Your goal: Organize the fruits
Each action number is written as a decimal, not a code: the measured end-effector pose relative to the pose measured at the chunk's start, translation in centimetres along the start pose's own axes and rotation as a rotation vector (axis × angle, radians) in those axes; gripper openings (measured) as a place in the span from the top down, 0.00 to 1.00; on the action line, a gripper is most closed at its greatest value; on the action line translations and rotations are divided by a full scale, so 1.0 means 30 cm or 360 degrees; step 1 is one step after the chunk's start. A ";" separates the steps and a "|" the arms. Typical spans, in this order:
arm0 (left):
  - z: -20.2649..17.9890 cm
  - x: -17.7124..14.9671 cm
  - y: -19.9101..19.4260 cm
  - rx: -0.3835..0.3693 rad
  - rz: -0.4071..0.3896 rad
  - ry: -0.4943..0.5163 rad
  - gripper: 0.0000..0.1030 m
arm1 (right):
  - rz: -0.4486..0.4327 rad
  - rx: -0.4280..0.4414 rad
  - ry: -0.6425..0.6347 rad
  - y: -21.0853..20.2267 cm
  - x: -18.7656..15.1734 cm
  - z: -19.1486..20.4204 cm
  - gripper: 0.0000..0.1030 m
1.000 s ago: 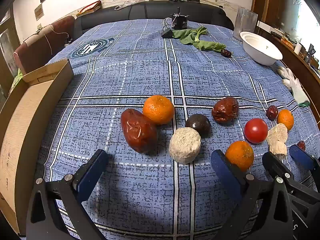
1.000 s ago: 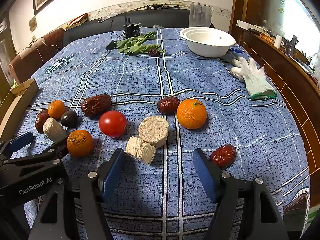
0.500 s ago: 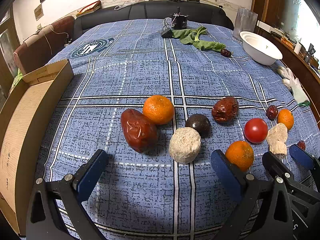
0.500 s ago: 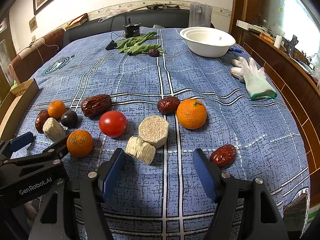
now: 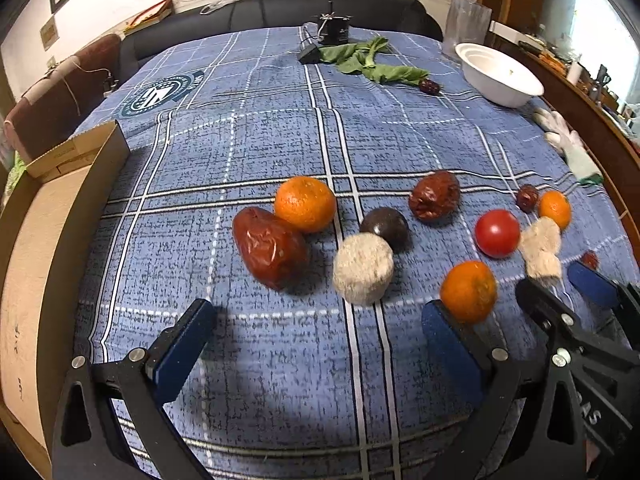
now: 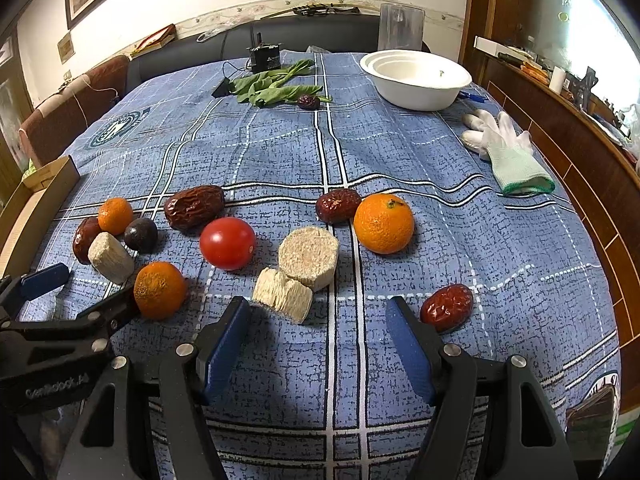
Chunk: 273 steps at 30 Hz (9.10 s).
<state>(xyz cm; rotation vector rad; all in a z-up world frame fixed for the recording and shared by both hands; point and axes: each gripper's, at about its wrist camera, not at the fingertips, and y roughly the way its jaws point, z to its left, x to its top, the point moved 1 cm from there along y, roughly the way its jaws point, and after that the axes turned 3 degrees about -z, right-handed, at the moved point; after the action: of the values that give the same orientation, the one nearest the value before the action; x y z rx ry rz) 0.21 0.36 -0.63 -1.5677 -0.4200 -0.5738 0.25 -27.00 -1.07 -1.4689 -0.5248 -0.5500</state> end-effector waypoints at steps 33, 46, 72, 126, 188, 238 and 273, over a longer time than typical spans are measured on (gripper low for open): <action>0.239 0.030 -0.287 -0.0245 -0.0480 -0.0215 0.26 | -0.0156 0.0224 0.0128 -0.178 0.014 -0.097 0.27; 0.086 0.025 -0.153 -0.0407 -0.0263 0.0010 0.37 | -0.0083 0.0303 0.0020 -0.105 0.017 -0.032 0.69; 0.060 0.043 -0.076 -0.0456 -0.0143 0.0038 0.75 | -0.0022 0.0290 0.0020 -0.070 0.004 -0.006 0.74; 0.996 -0.206 -0.485 0.0193 -0.0354 -0.0797 0.49 | 0.0057 0.1061 -0.0610 -0.268 -0.096 0.998 0.71; 0.199 0.083 0.020 -0.0367 -0.0189 -0.0174 0.54 | -0.0024 0.0556 -0.0073 -0.006 0.007 0.221 0.69; 0.849 -0.153 -0.427 0.0059 -0.0462 -0.0712 0.53 | -0.0059 0.0308 -0.0203 -0.020 0.059 0.282 0.72; 1.093 -0.167 -0.384 0.0151 -0.0287 -0.0910 0.44 | 0.0089 0.1060 -0.0756 -0.135 -0.022 1.191 0.64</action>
<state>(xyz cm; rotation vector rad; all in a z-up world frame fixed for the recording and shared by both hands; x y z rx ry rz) -7.01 34.25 4.97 -1.5976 -1.0127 -0.2242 -2.72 8.62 2.93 -0.9552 -0.9315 0.0442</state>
